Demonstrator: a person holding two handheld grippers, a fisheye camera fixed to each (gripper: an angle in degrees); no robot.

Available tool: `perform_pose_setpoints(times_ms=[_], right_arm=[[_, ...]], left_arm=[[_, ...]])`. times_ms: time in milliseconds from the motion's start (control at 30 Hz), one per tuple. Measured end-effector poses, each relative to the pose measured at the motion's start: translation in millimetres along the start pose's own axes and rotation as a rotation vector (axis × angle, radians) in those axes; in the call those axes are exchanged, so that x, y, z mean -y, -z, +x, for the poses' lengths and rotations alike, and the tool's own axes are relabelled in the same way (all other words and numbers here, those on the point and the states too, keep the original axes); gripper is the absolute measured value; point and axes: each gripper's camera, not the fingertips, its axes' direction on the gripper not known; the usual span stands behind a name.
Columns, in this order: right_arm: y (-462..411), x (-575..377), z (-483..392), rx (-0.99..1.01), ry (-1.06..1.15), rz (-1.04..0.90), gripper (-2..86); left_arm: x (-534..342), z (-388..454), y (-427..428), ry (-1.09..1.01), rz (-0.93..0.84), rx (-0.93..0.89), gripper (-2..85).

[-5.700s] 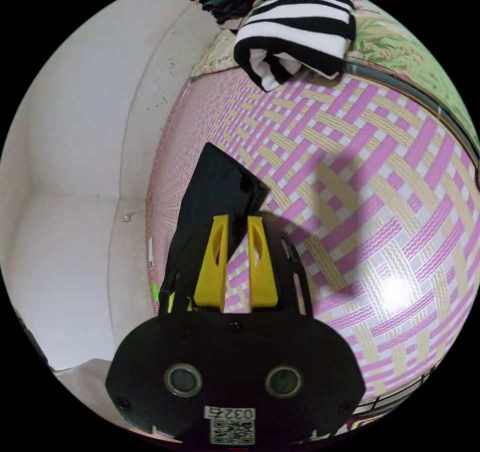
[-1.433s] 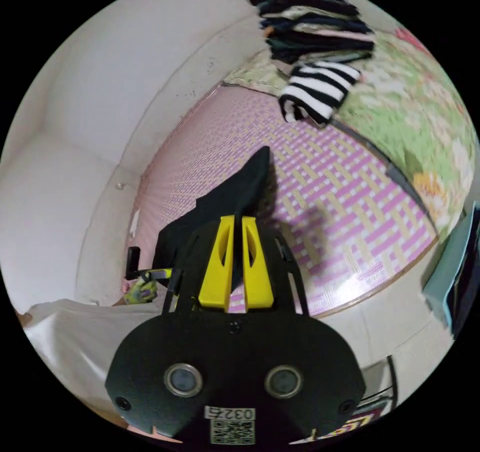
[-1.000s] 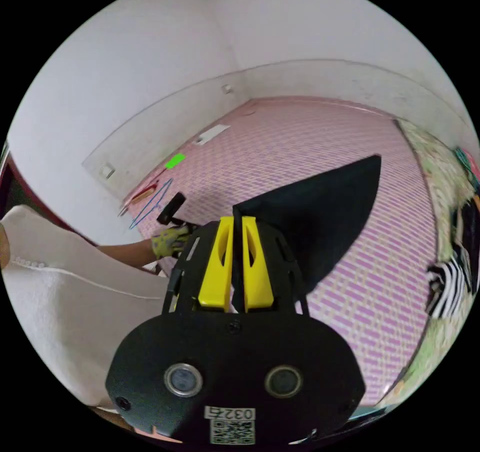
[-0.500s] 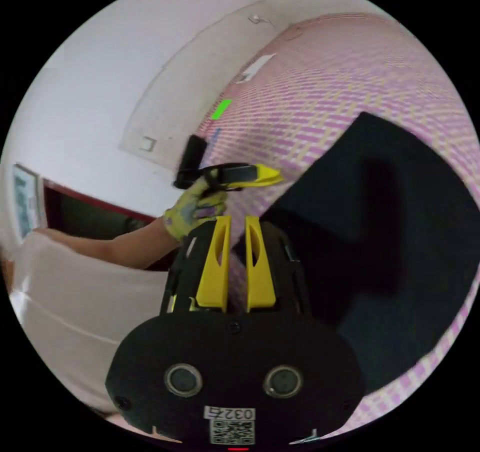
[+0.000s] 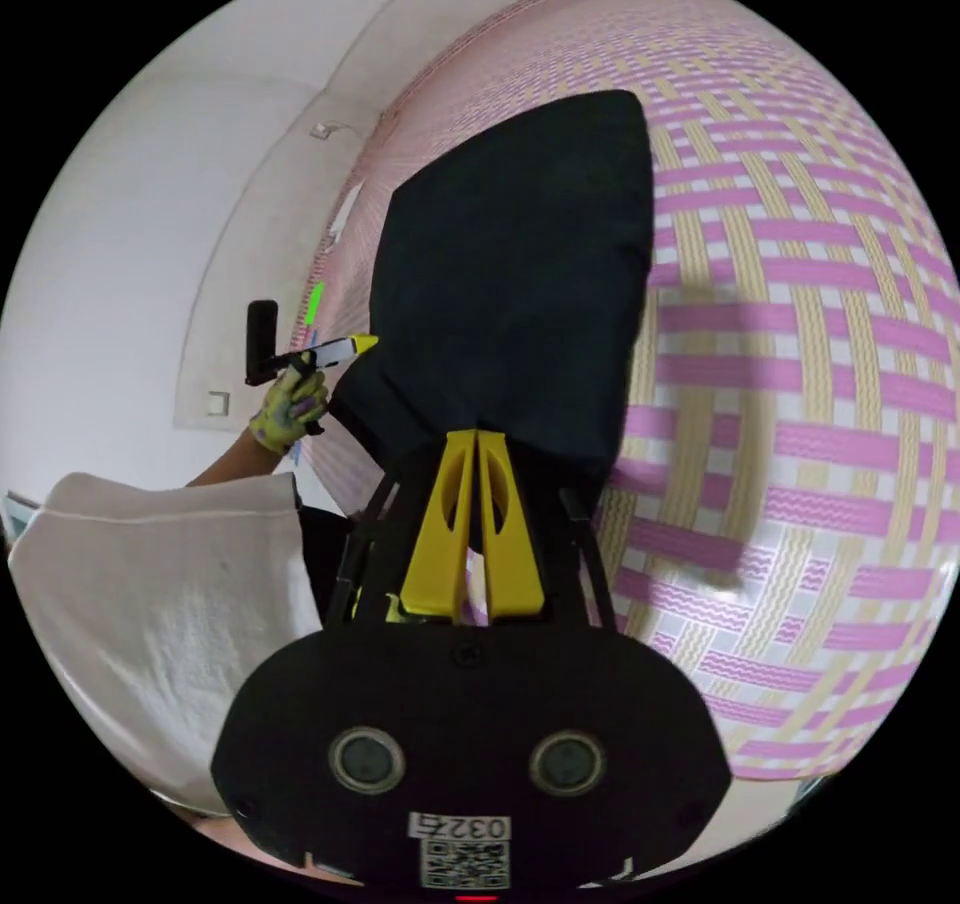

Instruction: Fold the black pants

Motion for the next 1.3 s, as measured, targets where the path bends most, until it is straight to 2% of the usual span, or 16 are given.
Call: perform_pose_setpoints(times_ms=[133,200,267,367,533,667,833,1033,1233,1300], right_arm=[[16.9,2.0,-17.3,0.023,-0.006,-0.033,-0.7],[56.8,-6.1,-35.2,-0.002,0.023,0.066,0.1],[90.3,-12.7,-31.1,0.030,-0.017,0.172,2.9],[115.7,-3.8,-4.2,0.108,-0.112,0.210,7.1],[103.0,40.4,5.4,0.187,-0.154,0.079,11.1],[88.2,73.2,-20.0,0.244,-0.125,0.008,8.6],[101.6,74.9,-44.2,0.297,-0.097,0.010,3.9],[177.6,15.3,-75.8,0.394,-0.081,0.163,1.8],[252.6,-71.9,-104.3,0.370,-0.129,0.343,1.6],[271.2,-104.9,-121.4,0.330,-0.172,0.426,2.0]], left_arm=[[5.6,-5.6,20.4,0.019,-0.016,-0.004,0.1],[-3.9,-23.4,57.1,0.132,0.131,-0.095,4.1],[-9.4,-38.6,78.8,0.198,0.205,-0.175,8.6],[-0.5,-57.3,84.5,0.257,0.137,-0.153,11.9],[10.2,-78.8,94.9,0.329,0.150,-0.240,11.3],[23.3,-82.8,91.3,0.362,0.115,-0.338,8.8],[13.6,-77.8,113.5,0.430,0.184,-0.294,2.7],[-13.9,-33.9,125.2,0.367,0.265,-0.573,0.6],[-5.4,22.2,115.8,0.281,0.161,-0.738,0.6],[12.3,39.6,113.4,0.210,0.074,-0.783,0.6]])
